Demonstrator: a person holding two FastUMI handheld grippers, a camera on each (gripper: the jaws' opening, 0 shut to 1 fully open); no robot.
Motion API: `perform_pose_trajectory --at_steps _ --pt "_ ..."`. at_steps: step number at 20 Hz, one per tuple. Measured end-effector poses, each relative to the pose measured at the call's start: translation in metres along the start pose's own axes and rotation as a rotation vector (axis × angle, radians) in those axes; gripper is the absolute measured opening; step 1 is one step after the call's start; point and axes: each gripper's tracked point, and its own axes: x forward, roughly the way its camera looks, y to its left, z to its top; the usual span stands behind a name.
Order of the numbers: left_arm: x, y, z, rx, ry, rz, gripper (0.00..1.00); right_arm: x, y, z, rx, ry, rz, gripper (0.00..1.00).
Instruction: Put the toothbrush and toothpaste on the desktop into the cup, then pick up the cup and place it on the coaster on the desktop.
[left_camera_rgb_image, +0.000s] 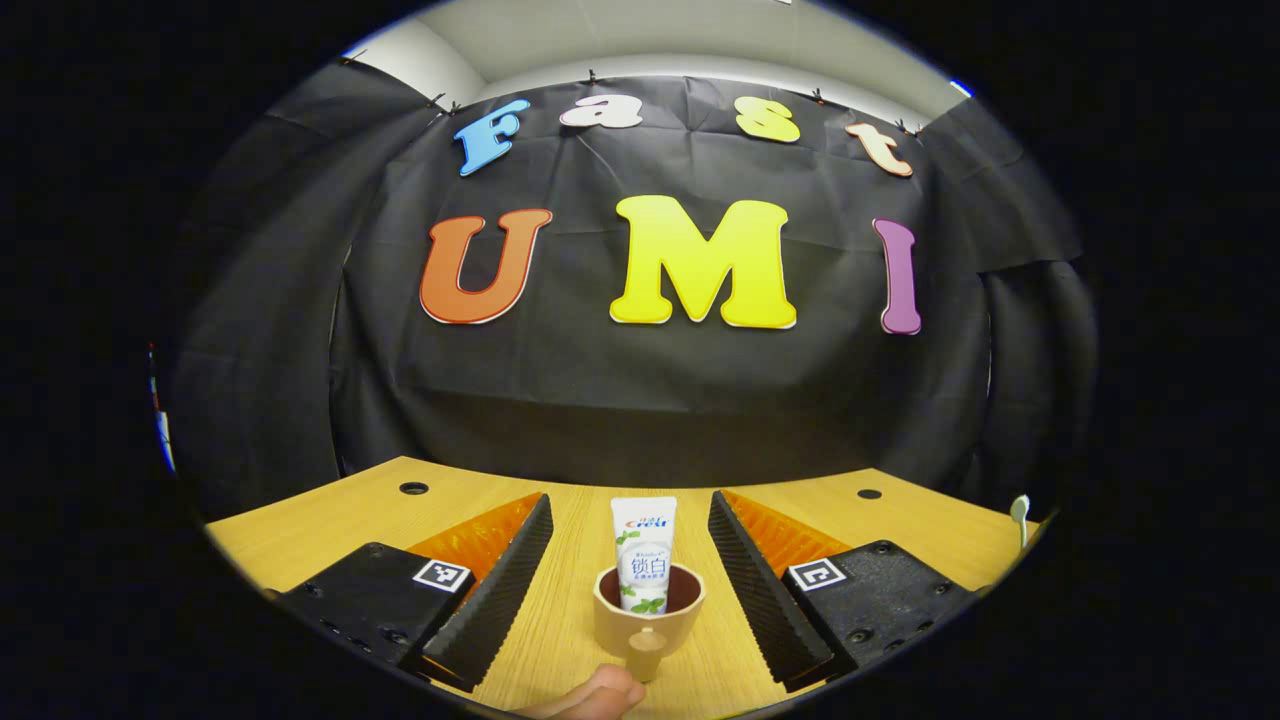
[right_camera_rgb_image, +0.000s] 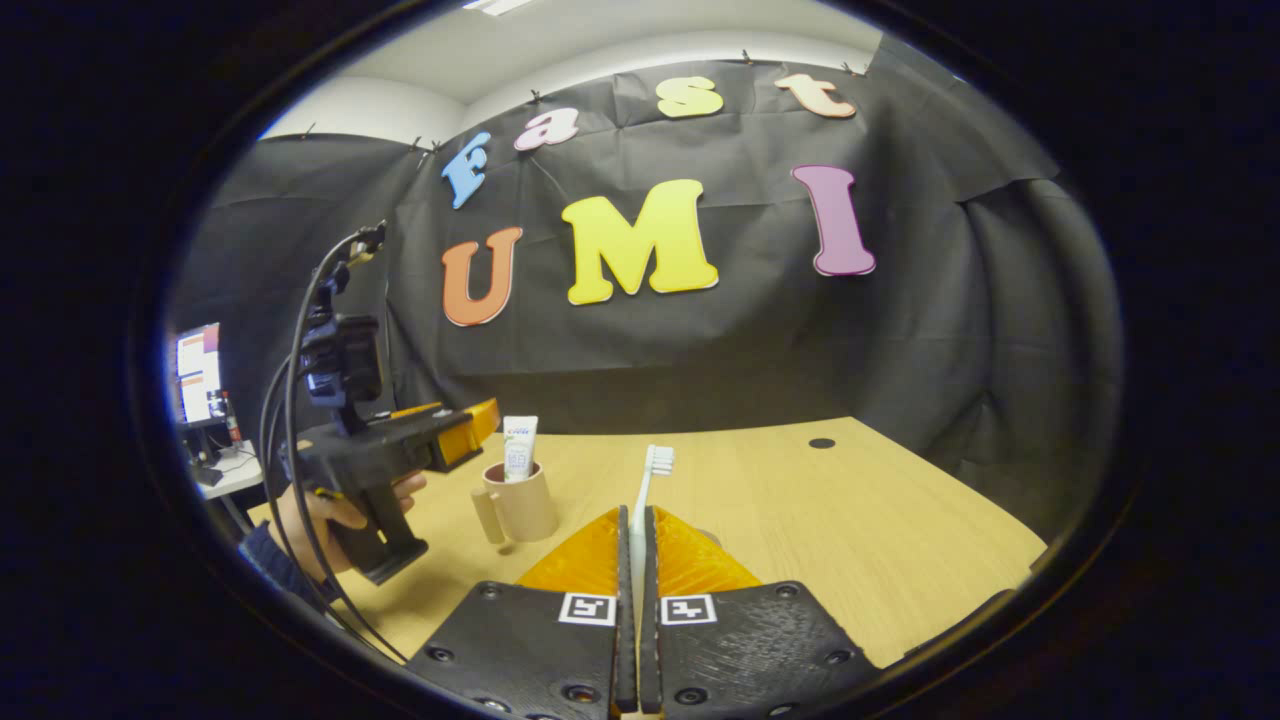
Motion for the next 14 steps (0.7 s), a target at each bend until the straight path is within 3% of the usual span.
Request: perform_pose_trajectory --at_steps 7,14 --pt "-0.064 0.038 -0.042 -0.001 0.088 0.048 0.99 0.042 0.042 0.038 -0.056 -0.037 0.015 0.02" --pt "-0.121 0.079 -0.035 -0.02 0.038 0.086 0.99 0.097 0.103 0.092 -0.102 -0.075 0.039 0.02"
